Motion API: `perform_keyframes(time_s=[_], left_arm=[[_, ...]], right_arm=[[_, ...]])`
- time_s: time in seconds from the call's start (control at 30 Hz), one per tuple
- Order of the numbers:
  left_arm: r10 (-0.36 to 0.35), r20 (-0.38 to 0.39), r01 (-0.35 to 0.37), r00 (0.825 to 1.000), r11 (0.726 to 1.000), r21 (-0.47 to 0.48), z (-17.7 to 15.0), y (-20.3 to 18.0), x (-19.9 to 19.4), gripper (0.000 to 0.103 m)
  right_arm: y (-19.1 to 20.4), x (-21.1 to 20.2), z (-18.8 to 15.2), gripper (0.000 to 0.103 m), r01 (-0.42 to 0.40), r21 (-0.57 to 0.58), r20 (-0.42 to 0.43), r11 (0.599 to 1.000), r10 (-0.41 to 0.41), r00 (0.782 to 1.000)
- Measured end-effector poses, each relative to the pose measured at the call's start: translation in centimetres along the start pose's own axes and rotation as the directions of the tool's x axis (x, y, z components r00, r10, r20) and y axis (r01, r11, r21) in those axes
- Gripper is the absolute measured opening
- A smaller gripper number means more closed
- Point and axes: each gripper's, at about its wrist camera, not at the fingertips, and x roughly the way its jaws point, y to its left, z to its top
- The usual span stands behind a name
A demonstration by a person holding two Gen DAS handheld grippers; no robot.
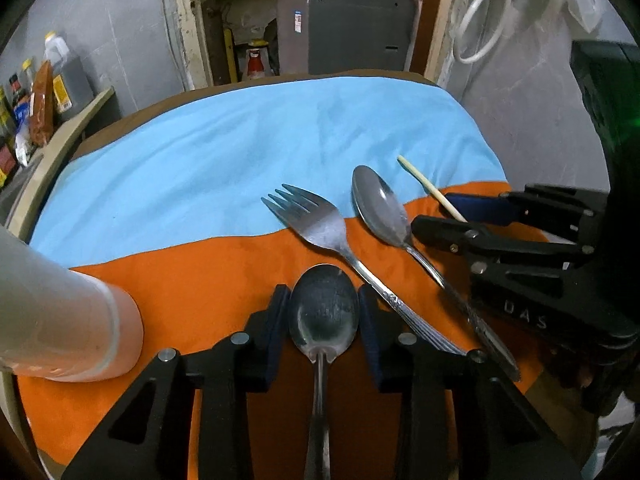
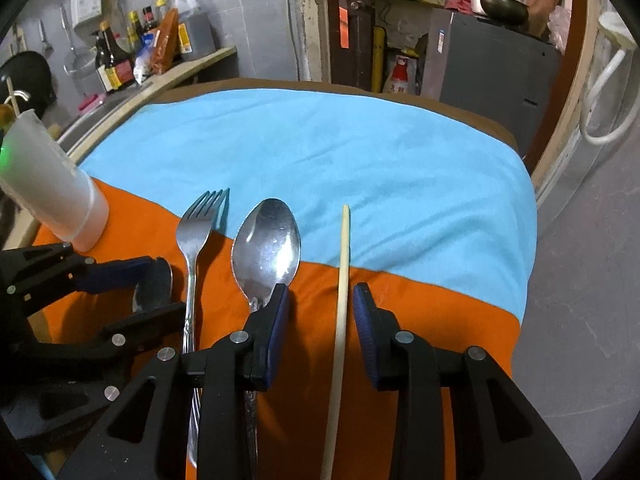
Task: Organize utensils
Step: 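Grasp a silver spoon with the left tool while the right tool grasps a wooden chopstick, then lift the spoon and chopstick with both tools and carry them over the white basket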
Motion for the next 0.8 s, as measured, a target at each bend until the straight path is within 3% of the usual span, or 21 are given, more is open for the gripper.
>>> perform_keyframes(time_s=[0.03,0.1,0.23,0.43,0.63,0.8], left_arm=[[-0.01,0.007,0.01,1.0,1.0,-0.006,-0.1,0.2,-0.1,0.029],[-0.036,0.033,0.037,0.999,0.999,-0.025,-0.5,0.7,-0.5,0.029],[-0.081,0.096,0.088,0.992,0.993,-0.078,-1.6,1.8,-2.0,0.029],[-0.095,0.226,0.12,0.969,0.988,-0.097,-3.4,2.4,-5.2,0.029],[-0.079,0.348,0.122,0.934,0.987,-0.103,-4.8,2.0,-8.6,0.029],[-0.067,0.438,0.127,0.897,0.986,-0.109,-5.2,1.6,-11.1,0.029]], right_arm=[[-0.3,0.0,0.0,0.012,-0.002,0.02,0.007,1.0,0.001,1.0],[-1.3,-0.2,-0.1,0.006,-0.035,0.081,0.017,0.996,0.034,0.999],[-2.7,-1.2,-0.8,0.003,-0.097,0.166,0.062,0.981,0.088,0.994],[-3.0,-5.2,-2.3,0.003,-0.15,0.193,0.246,0.97,0.1,0.964],[-2.6,-8.3,-3.7,0.003,-0.223,0.214,0.418,0.951,0.117,0.901],[-1.5,-10.6,-4.1,0.003,-0.314,0.222,0.54,0.923,0.151,0.828]])
